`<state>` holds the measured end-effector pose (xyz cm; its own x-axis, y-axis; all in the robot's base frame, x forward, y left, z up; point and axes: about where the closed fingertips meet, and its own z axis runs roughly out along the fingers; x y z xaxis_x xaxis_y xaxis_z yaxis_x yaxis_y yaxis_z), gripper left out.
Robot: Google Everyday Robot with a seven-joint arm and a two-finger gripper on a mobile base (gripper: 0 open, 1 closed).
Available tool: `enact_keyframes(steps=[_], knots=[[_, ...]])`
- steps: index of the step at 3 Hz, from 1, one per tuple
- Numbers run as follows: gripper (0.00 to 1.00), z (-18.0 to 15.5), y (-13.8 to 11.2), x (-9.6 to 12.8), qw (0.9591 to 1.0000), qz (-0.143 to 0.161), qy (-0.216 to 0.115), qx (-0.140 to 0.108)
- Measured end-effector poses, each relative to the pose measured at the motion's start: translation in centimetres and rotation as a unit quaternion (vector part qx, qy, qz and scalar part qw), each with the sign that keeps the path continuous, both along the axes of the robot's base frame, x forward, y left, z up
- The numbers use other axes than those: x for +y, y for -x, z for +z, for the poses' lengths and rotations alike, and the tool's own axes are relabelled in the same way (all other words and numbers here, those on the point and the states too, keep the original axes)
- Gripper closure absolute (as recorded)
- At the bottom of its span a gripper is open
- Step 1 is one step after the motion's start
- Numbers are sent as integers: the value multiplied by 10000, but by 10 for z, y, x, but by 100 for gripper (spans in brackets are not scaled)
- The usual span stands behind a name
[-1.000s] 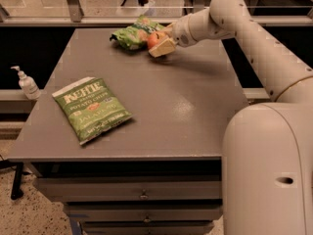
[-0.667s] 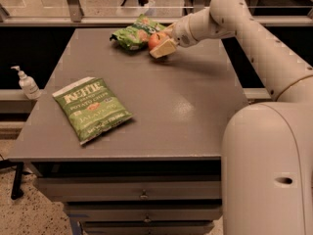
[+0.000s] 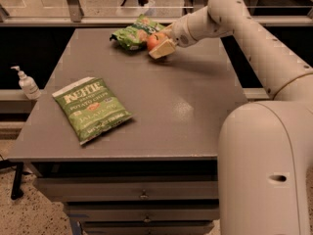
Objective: Move apple near green rice chip bag
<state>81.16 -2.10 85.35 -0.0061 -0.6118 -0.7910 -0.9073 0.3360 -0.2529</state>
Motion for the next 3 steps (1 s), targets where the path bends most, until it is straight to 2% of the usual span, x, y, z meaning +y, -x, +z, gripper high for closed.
enact_keyframes(steps=[3], knots=[[13, -1, 1, 6, 9999, 109, 38, 76]])
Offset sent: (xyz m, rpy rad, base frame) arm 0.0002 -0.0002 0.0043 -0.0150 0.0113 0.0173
